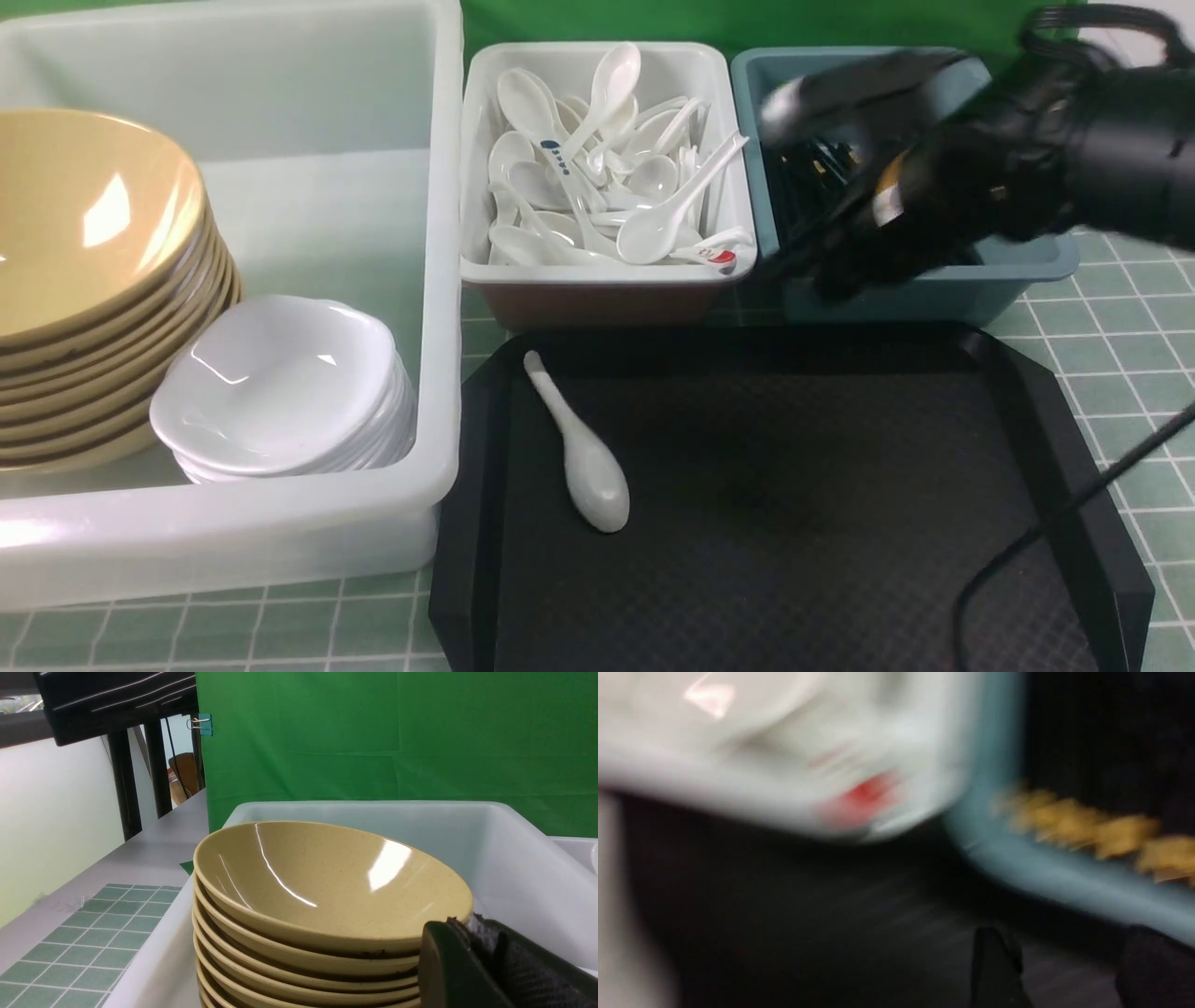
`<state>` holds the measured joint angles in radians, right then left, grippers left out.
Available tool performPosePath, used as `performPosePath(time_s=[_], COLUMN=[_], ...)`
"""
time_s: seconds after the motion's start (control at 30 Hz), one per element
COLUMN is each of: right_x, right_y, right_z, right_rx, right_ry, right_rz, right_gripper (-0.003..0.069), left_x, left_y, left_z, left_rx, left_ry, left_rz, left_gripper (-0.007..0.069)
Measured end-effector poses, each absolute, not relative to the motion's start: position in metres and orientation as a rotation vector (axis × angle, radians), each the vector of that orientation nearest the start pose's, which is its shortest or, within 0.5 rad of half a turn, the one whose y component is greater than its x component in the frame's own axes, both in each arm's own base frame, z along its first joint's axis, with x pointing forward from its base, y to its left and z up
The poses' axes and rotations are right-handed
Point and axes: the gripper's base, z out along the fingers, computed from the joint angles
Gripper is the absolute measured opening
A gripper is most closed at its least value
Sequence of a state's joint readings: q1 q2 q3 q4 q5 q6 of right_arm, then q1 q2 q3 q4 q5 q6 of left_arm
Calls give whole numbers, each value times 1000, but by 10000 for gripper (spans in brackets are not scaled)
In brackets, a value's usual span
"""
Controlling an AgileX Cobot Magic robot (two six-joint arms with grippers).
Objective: On blue table put chopsticks spoon bowls plates into blue grey white boxes.
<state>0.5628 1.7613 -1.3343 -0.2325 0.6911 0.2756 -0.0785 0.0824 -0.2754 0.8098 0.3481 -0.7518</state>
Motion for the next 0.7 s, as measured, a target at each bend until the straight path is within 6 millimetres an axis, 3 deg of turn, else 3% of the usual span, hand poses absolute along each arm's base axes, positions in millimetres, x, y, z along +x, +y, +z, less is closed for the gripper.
performPosePath(time_s=[0.03, 0.07, 0.13, 0.23, 0.4, 0.7], right_x=[316, 316, 293, 292, 307, 317], right_y=[215, 215, 256, 276, 291, 303], right_z=[251, 251, 240, 226, 188, 166], right_rx=[-675, -681, -840, -854, -813, -784], right_ry=[2508, 2511, 2477, 2458, 2520, 2551], right_rz=[100, 105, 197, 244, 241, 264], right_gripper=[392, 392, 392, 392, 392, 363], left_x=[46, 46, 46, 46, 46, 46], left_y=[19, 19, 19, 19, 19, 19], left_z=[278, 278, 278, 278, 278, 278], left_rx=[-118, -118, -117, -117, -117, -117], left_ry=[1534, 1534, 1534, 1534, 1534, 1535], left_rz=[151, 151, 152, 152, 152, 152], left_gripper=[4, 4, 4, 4, 4, 4])
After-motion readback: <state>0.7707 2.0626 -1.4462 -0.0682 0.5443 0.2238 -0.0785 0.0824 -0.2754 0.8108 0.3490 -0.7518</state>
